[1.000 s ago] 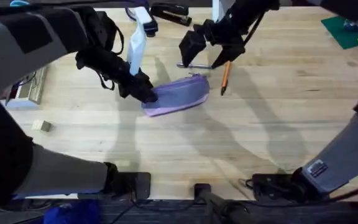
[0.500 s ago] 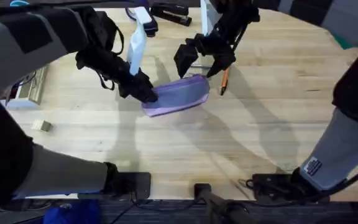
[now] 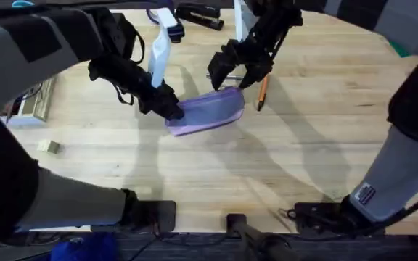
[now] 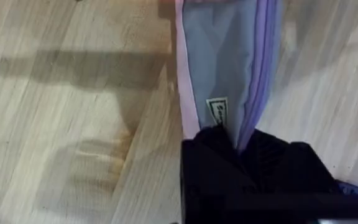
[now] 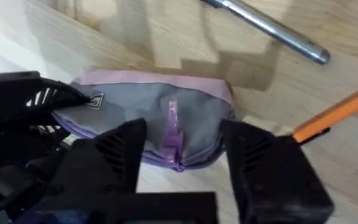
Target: Unzip the bag, pick up the pens from the table one at a time and place them inside, then zip the bag closed.
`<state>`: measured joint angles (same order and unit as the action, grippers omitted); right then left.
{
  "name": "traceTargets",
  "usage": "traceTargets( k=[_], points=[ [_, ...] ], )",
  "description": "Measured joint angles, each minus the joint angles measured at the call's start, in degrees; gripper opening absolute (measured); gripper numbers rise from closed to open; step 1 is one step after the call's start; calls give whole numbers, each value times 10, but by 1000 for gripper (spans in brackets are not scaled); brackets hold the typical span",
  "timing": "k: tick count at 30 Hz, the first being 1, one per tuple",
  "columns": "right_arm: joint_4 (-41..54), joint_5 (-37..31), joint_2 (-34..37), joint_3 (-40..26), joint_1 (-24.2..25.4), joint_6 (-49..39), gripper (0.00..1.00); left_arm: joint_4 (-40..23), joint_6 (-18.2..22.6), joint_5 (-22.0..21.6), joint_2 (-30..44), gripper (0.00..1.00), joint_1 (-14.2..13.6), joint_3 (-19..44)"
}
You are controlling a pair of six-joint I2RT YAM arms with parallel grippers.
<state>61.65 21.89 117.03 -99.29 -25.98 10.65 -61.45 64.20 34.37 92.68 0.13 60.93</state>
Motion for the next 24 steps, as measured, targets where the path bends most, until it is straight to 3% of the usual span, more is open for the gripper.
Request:
traceTargets(
  k=[5,9,18,24],
  points=[
    [1,-12,0,0,0,0,542,0,0,0,0,42,0,0],
    [1,-18,0,0,0,-1,449,0,0,0,0,42,0,0],
    [6,-34,0,0,4,-2,58,-2,0,-2,0,41,0,0],
    [9,-35,0,0,4,-2,32,-2,0,-2,0,42,0,0]
  ],
)
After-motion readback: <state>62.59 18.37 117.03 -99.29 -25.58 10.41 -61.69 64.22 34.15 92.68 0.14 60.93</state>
